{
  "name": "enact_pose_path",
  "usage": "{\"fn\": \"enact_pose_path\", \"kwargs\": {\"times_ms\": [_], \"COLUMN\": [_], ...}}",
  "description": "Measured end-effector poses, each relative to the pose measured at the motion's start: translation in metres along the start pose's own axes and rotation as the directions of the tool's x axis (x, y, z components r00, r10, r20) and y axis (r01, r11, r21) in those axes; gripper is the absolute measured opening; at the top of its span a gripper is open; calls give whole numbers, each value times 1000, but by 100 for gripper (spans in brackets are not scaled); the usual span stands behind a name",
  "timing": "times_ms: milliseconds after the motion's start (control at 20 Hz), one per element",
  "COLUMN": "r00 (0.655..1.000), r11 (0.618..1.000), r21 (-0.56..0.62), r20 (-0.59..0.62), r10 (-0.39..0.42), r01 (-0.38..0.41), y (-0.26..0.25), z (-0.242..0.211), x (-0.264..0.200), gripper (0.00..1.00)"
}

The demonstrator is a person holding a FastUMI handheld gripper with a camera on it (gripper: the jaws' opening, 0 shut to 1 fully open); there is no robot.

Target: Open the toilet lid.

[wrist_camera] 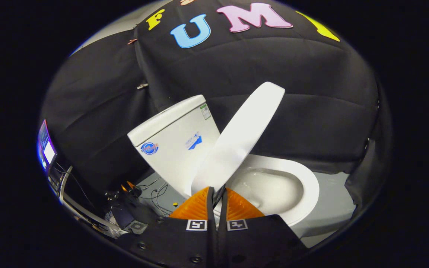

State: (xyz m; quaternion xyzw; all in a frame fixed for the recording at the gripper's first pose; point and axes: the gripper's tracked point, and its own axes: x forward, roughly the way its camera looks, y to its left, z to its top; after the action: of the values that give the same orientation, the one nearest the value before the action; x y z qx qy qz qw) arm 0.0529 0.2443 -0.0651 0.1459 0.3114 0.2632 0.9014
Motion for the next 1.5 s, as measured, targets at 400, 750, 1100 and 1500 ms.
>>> {"fn": "enact_pose_path", "kwargs": {"times_ms": [400, 750, 1100, 1500], "r00": [995, 981, 991, 976], "r11": [971, 947, 927, 908], "r21": [-224, -268, -357, -365], "r20": [40, 26, 26, -6], "r10": [90, 193, 133, 216], "r01": [-79, -179, -115, -203], "y": [87, 153, 179, 201], "z": [43, 55, 53, 40], "x": [40, 88, 108, 103], "gripper": [5, 5, 5, 46]}}
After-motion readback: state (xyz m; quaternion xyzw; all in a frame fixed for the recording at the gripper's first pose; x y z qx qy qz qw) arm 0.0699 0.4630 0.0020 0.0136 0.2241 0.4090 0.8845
